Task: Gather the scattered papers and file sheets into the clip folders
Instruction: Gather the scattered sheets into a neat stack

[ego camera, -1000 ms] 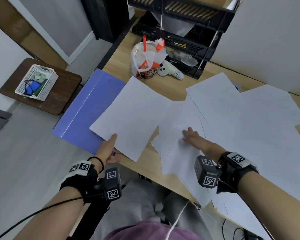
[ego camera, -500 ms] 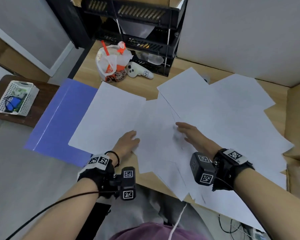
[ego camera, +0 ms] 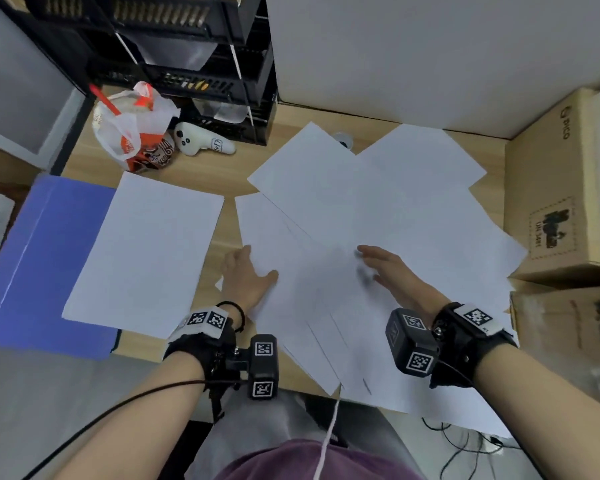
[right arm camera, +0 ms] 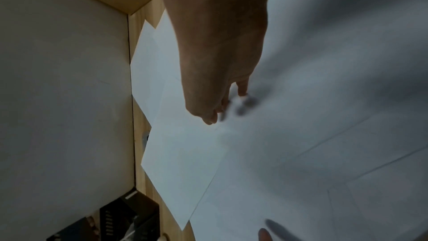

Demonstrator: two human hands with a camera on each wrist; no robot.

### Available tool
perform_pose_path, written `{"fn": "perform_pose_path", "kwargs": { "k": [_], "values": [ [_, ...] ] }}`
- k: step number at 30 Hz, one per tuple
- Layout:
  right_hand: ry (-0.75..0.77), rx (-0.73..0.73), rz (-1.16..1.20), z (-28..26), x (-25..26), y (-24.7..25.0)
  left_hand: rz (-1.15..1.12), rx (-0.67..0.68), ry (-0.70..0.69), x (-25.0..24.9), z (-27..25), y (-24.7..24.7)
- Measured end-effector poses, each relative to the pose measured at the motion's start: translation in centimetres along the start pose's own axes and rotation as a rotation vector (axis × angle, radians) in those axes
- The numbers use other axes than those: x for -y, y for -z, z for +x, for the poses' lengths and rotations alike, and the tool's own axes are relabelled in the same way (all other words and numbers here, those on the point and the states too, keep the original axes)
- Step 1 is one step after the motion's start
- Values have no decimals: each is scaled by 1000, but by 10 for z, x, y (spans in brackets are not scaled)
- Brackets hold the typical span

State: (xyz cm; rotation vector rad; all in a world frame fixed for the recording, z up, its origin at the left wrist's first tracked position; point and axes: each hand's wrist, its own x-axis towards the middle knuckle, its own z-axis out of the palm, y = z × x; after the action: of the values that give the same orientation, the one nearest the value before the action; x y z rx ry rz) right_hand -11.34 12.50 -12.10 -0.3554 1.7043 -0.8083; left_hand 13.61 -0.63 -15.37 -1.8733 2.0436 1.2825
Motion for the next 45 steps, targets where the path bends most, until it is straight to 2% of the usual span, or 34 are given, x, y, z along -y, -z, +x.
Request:
{"fn": "perform_pose_path", "kwargs": {
  "k": [2, 4, 8, 11, 14, 17, 21, 26, 31, 35, 38, 40, 43, 45],
  "values": [
    [-8, -16, 12, -1, -5, 12, 40, -95, 84, -7, 1, -3],
    [-14, -23, 18, -2, -12, 21, 167, -156, 95, -14, 1, -10],
    [-11, -15, 31, -2, -23, 31, 260, -151, 116, -26, 2, -17],
    [5, 9, 18, -3, -26, 31, 14, -123, 130, -28, 6, -18],
    [17, 20, -2, -3, -27, 30, -284, -66, 82, -37, 1, -16],
    [24, 33, -32, -3, -27, 26, -442, -73, 23, -53, -9, -9],
    [26, 38, -151, -5, -18, 16, -503, -37, -84, -82, -27, 16],
    [57, 37, -252, -8, -15, 5, -443, -3, -304, -123, -63, 58],
    [56, 13, -309, 0, -15, 4, -285, -47, -489, -151, -102, 94],
    [29, 7, -340, 5, -21, 15, -234, -177, -667, -179, -128, 124],
    [8, 17, -311, -4, -17, 19, -293, -262, -811, -199, -148, 145],
    [1, -2, -256, -9, -16, 23, -390, -262, -909, -209, -158, 154],
    [-2, -23, -177, -22, -7, 25, -601, -335, -992, -223, -167, 165],
    [2, -53, -125, -35, 6, 26, -755, -358, -989, -222, -164, 163]
  ]
}}
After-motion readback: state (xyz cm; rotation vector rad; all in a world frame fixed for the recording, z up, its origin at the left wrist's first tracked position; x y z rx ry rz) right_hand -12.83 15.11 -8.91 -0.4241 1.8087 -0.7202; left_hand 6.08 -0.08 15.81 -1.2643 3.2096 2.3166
